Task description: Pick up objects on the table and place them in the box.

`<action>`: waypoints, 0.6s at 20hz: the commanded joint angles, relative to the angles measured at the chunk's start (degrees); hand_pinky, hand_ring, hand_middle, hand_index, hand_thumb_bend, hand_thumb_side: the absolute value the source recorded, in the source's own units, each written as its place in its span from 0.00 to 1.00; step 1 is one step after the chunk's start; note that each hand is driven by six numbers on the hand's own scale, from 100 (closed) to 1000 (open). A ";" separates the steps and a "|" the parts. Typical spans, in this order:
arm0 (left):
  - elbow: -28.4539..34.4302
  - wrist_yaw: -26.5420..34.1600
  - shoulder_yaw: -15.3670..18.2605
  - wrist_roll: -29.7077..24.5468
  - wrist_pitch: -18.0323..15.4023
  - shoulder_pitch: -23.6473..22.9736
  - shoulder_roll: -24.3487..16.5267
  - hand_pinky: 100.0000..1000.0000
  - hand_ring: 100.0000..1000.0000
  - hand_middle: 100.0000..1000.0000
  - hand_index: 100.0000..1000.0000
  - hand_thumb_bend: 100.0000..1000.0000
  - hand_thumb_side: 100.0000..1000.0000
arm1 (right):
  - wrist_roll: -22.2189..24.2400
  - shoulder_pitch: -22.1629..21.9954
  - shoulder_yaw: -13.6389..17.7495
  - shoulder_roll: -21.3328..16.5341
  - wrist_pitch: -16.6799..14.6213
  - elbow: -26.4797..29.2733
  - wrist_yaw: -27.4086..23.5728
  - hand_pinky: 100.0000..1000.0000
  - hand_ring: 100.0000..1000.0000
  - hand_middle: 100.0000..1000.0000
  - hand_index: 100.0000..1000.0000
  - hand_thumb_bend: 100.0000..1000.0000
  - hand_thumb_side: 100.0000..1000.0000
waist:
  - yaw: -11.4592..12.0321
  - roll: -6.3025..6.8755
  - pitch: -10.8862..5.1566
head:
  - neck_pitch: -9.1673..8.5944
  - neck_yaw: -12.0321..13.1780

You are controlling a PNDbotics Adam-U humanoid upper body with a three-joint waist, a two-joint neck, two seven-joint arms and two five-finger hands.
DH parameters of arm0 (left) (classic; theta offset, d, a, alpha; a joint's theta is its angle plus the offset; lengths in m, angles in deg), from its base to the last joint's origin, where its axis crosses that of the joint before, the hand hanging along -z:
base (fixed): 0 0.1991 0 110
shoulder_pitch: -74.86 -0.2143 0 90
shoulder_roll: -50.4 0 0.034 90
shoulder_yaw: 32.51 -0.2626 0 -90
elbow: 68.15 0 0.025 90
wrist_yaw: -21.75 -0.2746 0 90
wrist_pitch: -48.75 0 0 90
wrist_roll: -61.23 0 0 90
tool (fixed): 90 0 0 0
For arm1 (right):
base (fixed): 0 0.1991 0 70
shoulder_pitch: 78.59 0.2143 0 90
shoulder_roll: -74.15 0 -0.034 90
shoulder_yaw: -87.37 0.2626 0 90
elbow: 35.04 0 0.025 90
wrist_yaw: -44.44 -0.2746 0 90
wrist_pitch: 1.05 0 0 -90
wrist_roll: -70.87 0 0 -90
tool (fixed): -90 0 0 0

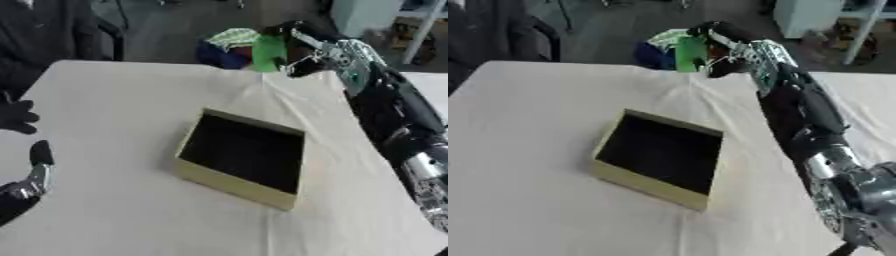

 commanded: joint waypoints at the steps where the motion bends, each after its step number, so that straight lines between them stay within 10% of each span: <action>1: 1.11 0.08 0.50 0.08 0.22 0.11 -1.26 0.70 0.56 0.59 0.84 0.00 0.30 | 1.08 1.00 -0.87 -1.94 -0.49 2.42 -1.46 0.76 0.63 0.30 0.93 0.00 0.00 | -0.67 -0.14 -1.31 | 0.60 0.33; 12: 1.11 -0.82 1.43 0.55 1.00 -0.64 -1.73 0.70 0.56 0.60 0.84 0.00 0.30 | 4.07 -7.85 -16.15 -6.35 -9.88 17.75 -10.92 0.75 0.63 0.30 0.93 0.00 0.00 | -3.24 -0.39 -2.12 | 1.02 1.94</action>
